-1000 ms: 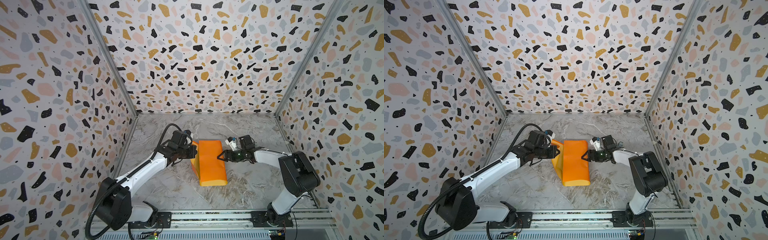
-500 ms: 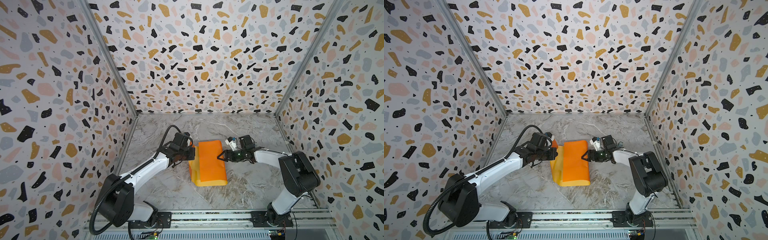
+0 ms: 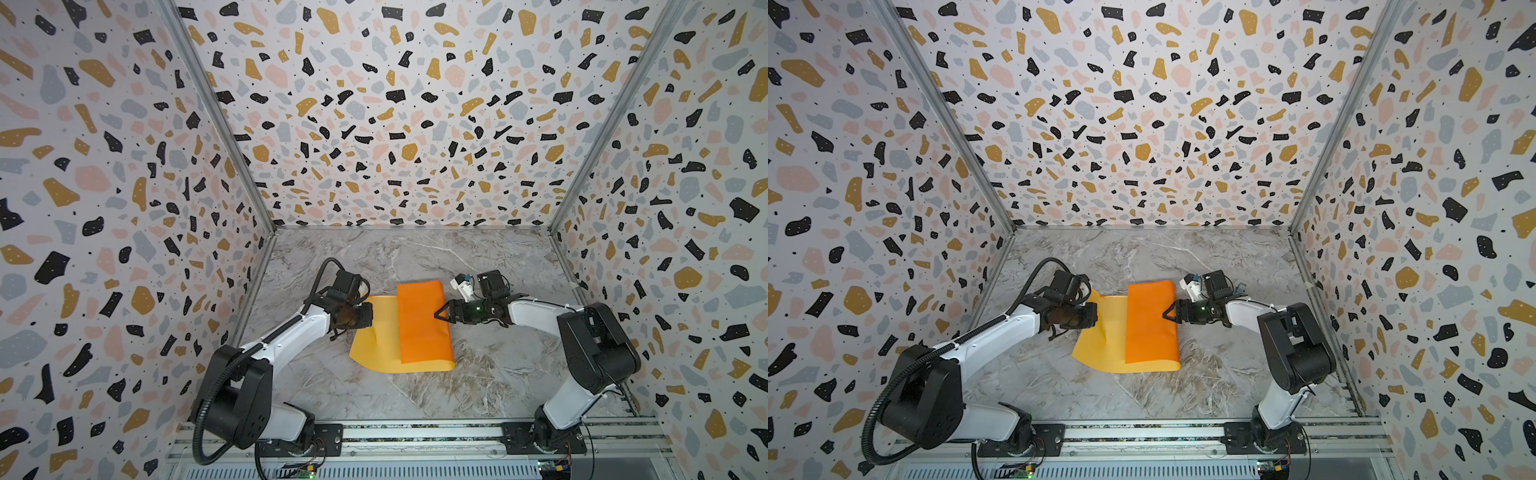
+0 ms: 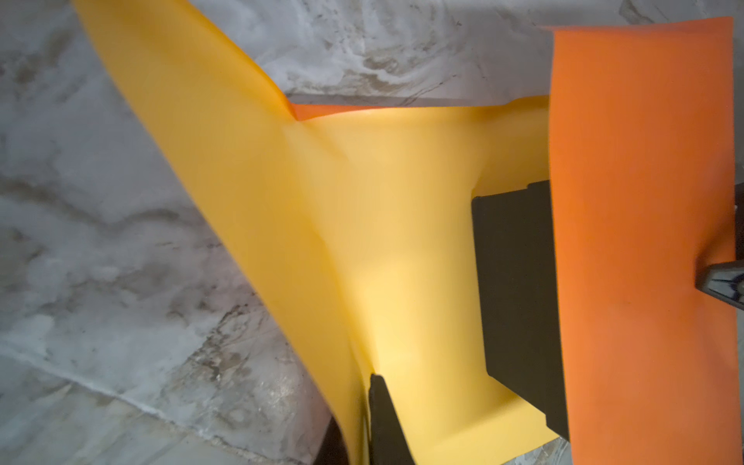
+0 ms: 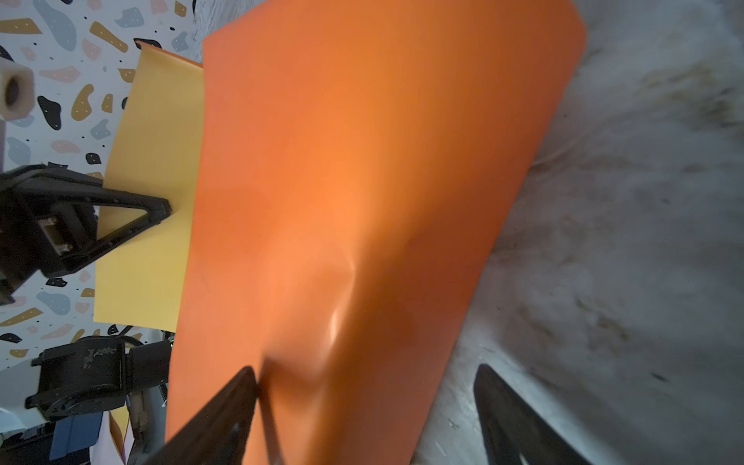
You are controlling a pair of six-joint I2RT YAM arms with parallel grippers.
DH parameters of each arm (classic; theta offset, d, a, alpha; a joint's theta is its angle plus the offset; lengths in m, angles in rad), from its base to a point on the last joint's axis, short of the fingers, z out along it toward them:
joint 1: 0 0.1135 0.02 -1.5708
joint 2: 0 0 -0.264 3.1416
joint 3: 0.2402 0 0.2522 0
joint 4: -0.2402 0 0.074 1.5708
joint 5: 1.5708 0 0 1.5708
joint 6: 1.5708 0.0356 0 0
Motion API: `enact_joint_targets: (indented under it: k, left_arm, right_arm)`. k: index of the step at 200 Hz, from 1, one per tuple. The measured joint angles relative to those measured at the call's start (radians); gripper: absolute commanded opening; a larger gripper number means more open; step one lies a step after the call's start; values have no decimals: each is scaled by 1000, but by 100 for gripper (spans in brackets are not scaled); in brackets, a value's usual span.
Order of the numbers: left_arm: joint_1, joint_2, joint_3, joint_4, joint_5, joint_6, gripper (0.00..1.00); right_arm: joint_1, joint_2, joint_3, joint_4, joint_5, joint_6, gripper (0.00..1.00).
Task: Wrap a gift box in wrapping paper
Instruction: Second fold the wrapping paper around the gift box.
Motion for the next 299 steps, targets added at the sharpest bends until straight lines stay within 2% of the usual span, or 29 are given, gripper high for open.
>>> enact_joint_targets:
  k: [15,70,142,214,299]
  left_arm:
    - [23,4,-12,3,22,8,0]
    - [16,-11,24,-29,16,13,0]
    - [-202,1,204,-141,-224,-16,0]
    - [-416,204,398,-273,-448,-38,0]
    - [-538,357,566,-397,-640,-52,0]
  right_arm:
    - [0,0,0,0,0,0,84]
    - [0,0,0,0,0,0,84]
    - [0,0,0,0,0,0,84]
    - [0,0,0,0,0,0,84]
    - [0,0,0,0,0,0,84]
